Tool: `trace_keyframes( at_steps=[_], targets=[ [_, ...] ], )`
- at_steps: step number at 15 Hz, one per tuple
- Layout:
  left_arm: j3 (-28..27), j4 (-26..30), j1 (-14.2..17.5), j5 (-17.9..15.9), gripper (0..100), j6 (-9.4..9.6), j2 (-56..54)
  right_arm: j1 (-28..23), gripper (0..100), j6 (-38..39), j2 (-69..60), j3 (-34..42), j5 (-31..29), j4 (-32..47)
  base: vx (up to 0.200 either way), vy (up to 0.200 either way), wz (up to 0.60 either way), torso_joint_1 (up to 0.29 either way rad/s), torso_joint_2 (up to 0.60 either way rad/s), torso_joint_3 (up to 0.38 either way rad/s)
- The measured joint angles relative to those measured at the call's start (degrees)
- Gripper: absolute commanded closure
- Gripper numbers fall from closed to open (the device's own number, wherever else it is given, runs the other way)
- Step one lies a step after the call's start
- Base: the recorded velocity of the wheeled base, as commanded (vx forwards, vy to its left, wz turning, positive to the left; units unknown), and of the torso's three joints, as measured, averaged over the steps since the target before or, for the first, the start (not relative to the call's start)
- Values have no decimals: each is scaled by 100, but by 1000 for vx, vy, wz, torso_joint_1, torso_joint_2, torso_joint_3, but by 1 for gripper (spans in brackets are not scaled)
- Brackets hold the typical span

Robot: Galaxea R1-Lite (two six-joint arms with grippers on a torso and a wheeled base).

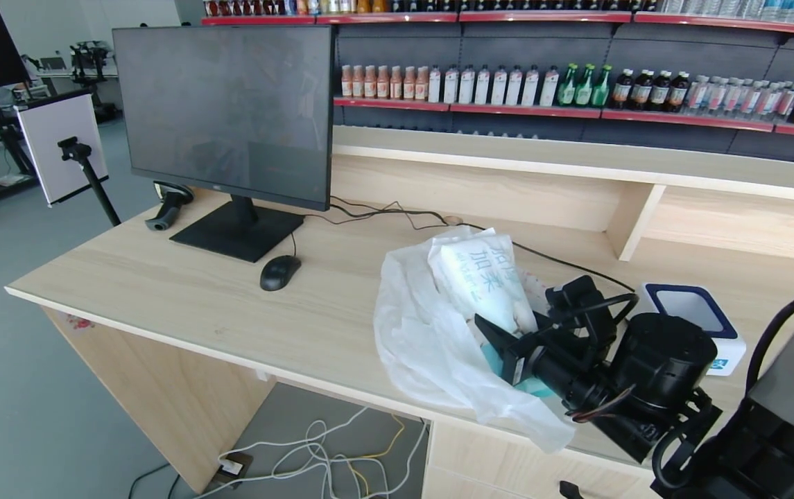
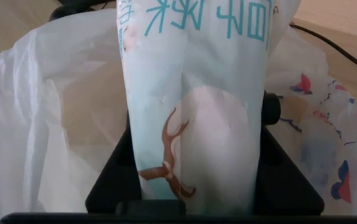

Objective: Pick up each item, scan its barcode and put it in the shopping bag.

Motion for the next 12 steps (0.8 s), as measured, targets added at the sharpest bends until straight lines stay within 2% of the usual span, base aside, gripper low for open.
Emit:
trace_keyframes(
  at_steps=[8,9,12],
  targets=[
    [0,2,-5,0,0,-5,-2,-44,100,-196,143,-33,460,-5,0,0,0,0,0,0],
    [0,0,-5,-1,0,-2,-2,-72,0,-190,166,-49,462,-2,0,0,0,0,0,0],
    [0,0,-5,0,0,-2,-2,-293,0,-158,201,-52,480,44,0,0,0,0,0,0]
  ],
)
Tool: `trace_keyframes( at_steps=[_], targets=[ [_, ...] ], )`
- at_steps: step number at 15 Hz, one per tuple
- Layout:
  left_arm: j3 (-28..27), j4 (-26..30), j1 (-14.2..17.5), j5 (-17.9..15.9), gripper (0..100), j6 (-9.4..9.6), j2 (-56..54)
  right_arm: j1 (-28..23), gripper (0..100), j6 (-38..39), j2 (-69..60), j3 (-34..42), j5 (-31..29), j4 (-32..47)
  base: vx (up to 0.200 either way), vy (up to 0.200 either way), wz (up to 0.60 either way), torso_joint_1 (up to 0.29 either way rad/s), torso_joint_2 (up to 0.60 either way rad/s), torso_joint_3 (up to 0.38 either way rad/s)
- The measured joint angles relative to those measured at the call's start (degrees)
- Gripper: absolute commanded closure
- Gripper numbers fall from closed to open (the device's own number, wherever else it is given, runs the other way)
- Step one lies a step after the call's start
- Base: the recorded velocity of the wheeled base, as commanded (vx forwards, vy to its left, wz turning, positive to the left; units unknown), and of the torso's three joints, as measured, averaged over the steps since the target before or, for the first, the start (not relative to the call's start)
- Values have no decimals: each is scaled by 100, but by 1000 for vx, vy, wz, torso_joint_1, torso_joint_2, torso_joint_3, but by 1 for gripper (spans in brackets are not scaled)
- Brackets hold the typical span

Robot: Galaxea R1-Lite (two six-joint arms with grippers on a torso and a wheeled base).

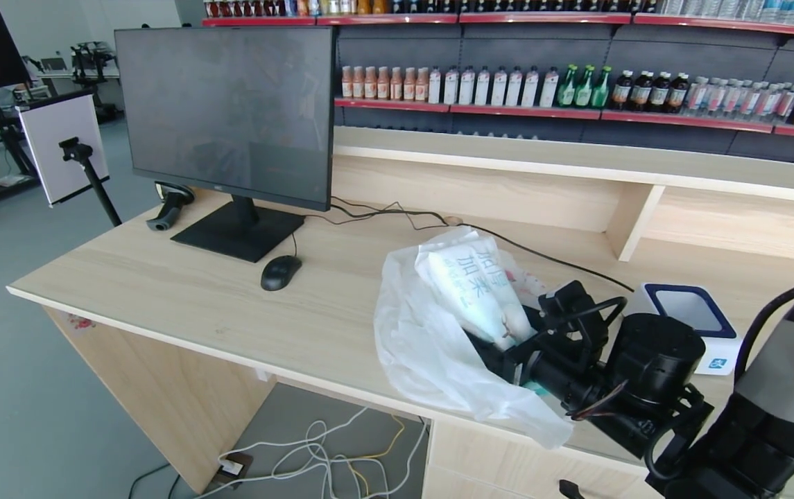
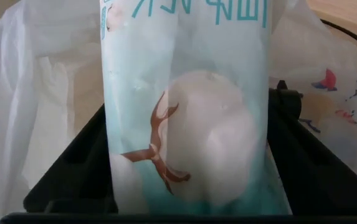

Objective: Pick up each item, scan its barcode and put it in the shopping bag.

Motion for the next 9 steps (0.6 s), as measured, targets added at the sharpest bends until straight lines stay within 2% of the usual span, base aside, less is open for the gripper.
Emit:
trace_keyframes(
  at_steps=[4,9],
  targets=[
    [0,11,5,5,0,0,2,-339,0,-27,-215,15,72,37,0,0,0,0,0,0],
    [0,11,0,0,0,9,2,-279,0,-68,-1020,336,235,-10,0,0,0,0,0,0]
  ],
)
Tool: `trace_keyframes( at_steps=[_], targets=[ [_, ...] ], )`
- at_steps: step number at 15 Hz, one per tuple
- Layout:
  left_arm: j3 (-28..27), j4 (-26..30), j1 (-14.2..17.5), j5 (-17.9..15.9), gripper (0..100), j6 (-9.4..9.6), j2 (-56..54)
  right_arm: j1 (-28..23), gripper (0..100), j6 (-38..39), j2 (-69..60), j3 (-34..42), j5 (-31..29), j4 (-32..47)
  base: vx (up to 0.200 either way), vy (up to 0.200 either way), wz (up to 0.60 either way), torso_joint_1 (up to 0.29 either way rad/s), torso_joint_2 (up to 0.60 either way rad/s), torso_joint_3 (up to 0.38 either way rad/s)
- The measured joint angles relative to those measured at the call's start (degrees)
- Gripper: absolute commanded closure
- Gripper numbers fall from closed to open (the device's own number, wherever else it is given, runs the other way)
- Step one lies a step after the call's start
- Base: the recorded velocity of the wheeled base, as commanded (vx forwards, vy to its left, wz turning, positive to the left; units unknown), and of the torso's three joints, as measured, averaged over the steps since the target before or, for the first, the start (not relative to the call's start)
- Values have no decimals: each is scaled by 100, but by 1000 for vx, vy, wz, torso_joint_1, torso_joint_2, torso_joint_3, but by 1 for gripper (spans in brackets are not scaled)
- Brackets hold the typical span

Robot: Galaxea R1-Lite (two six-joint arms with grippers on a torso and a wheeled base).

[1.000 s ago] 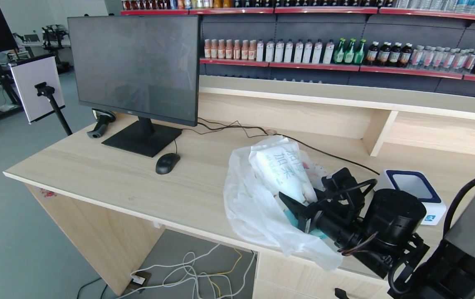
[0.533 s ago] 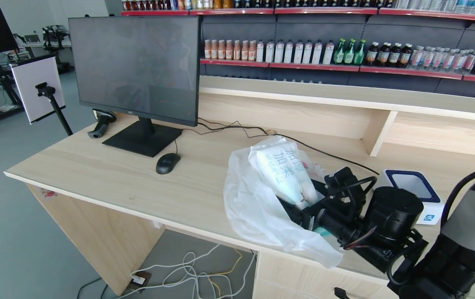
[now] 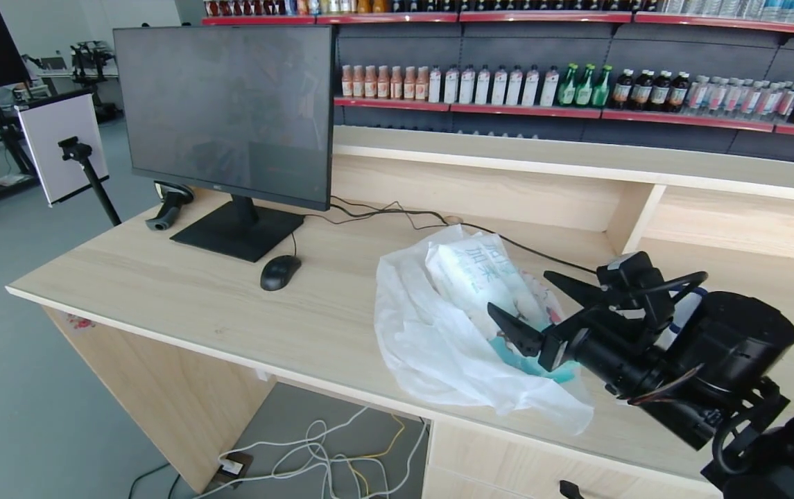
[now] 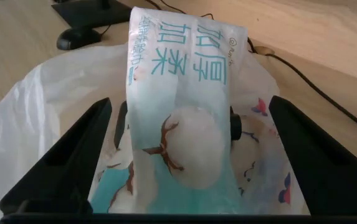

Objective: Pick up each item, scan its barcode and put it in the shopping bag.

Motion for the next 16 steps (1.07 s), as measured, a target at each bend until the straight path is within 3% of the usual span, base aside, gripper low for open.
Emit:
trace_keyframes(
  at_steps=[6,11,14,16],
  targets=[
    [0,9,0,0,0,0,0,293,0,-24,-905,508,9,-15,0,0,0,0,0,0],
    [0,16,7,-1,0,-4,-2,116,0,-35,-2282,2026,-130,51,0,0,0,0,0,0],
    [0,16,5,0,0,-6,-2,-68,0,-30,-3272,2205,-372,955,0,0,0,0,0,0],
    [0,18,5,0,0,-6,0,-132,0,-128,-4134,2228,-511,2337,0,0,0,0,0,0]
  ],
)
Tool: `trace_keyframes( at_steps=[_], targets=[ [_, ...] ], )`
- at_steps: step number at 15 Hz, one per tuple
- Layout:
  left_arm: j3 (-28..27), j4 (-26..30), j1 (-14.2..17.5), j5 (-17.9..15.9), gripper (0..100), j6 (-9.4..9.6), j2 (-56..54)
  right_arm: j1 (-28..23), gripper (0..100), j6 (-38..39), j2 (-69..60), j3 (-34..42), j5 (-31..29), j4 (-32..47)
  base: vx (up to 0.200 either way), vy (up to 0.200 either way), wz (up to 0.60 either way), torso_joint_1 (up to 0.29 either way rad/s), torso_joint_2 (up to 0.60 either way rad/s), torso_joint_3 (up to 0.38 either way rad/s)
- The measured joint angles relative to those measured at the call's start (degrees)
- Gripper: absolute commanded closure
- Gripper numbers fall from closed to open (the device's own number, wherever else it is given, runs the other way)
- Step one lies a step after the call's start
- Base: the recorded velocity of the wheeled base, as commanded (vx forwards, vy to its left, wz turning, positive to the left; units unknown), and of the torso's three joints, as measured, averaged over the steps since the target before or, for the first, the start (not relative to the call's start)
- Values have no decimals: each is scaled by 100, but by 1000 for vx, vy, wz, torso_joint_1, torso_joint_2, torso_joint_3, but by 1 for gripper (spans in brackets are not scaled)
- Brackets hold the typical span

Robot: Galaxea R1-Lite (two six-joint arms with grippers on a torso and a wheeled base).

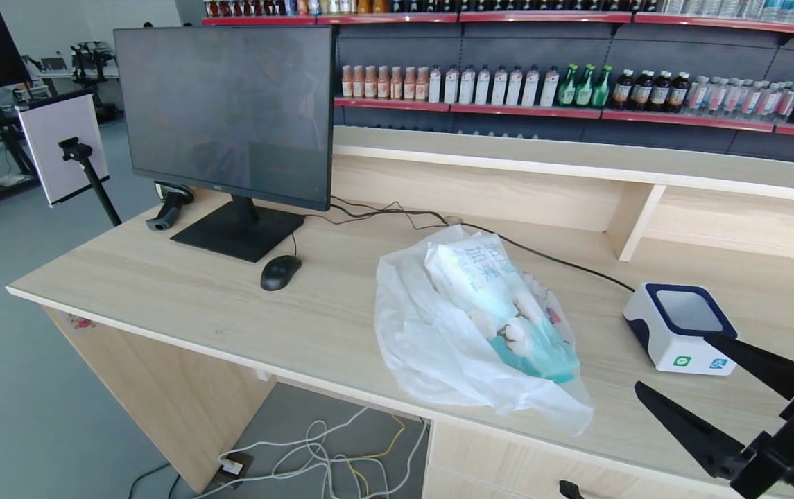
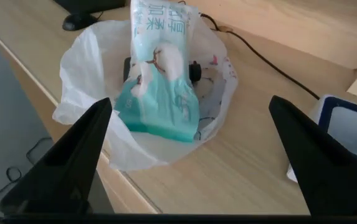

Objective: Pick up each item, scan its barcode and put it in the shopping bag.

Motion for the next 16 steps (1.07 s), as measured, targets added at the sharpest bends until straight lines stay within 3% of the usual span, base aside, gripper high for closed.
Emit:
trace_keyframes(
  at_steps=[5,7,10,14,16],
  targets=[
    [0,6,0,-1,0,22,-2,-96,0,-233,-3766,-61,-166,4908,0,0,0,0,0,0],
    [0,6,0,0,0,17,0,-146,0,-208,-4985,-102,-223,6175,0,0,0,0,0,0],
    [0,6,-5,0,0,24,0,-689,0,-116,-5816,-146,-286,6659,0,0,0,0,0,0],
    [0,17,-5,0,0,39,-2,-2731,0,13,-6081,-146,-76,6700,0,0,0,0,0,0],
    [0,15,-2,0,0,26,0,-3023,0,284,-6106,-69,429,6665,0,0,0,0,0,0]
  ],
)
